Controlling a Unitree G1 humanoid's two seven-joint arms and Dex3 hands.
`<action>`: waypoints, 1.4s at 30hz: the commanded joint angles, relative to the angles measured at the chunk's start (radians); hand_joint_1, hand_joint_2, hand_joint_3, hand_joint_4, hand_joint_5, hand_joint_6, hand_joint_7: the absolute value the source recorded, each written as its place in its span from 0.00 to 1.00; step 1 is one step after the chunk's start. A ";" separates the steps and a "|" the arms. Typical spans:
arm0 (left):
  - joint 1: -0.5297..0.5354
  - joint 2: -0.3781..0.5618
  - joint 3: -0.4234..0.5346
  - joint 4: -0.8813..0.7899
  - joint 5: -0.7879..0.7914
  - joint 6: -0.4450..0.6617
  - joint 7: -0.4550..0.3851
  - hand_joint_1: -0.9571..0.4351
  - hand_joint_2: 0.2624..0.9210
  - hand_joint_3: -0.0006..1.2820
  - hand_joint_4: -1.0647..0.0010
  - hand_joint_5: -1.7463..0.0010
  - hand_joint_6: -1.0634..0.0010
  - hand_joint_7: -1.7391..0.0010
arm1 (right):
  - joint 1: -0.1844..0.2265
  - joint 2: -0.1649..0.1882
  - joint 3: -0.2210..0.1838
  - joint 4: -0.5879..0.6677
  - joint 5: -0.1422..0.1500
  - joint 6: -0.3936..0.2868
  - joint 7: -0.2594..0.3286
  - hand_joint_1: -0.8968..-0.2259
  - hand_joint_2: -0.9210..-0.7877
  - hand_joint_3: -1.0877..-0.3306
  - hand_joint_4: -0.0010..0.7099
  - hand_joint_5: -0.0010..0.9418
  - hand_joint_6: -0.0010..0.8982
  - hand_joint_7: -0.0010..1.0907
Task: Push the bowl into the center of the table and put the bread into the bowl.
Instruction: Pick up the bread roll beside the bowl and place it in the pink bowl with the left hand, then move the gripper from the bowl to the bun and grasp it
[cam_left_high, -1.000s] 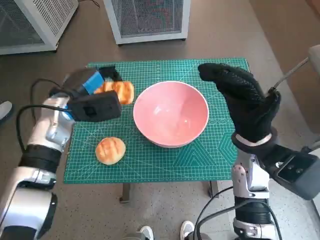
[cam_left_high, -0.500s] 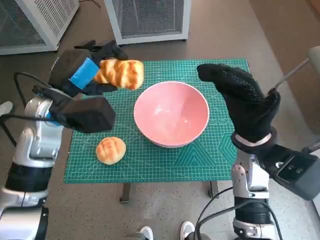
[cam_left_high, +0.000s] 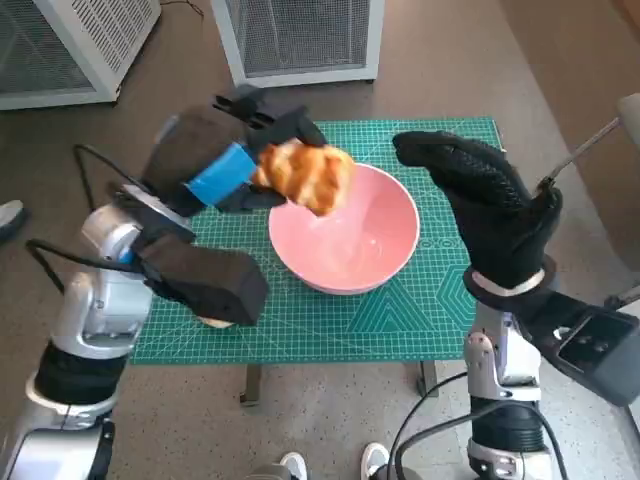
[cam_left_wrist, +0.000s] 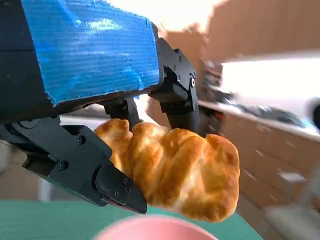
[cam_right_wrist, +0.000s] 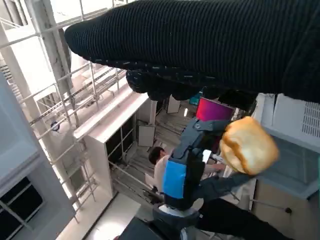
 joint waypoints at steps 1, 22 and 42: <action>-0.023 -0.033 -0.030 0.069 -0.008 -0.053 -0.009 0.69 1.00 0.13 0.46 0.23 0.51 0.30 | 0.026 -0.005 -0.003 -0.001 0.001 0.014 -0.006 0.78 0.00 0.74 0.73 0.03 0.05 0.78; -0.032 -0.043 -0.086 0.170 0.063 -0.121 -0.056 0.51 0.92 0.01 0.76 1.00 0.73 0.88 | 0.049 -0.005 -0.010 -0.019 0.000 0.017 -0.017 0.79 0.00 0.75 0.73 0.03 0.09 0.76; 0.110 0.062 0.083 -0.107 -0.077 0.026 -0.221 0.48 0.90 0.00 0.80 1.00 0.72 0.92 | 0.055 0.014 0.005 -0.019 0.000 0.013 -0.016 0.79 0.00 0.75 0.73 0.03 0.10 0.74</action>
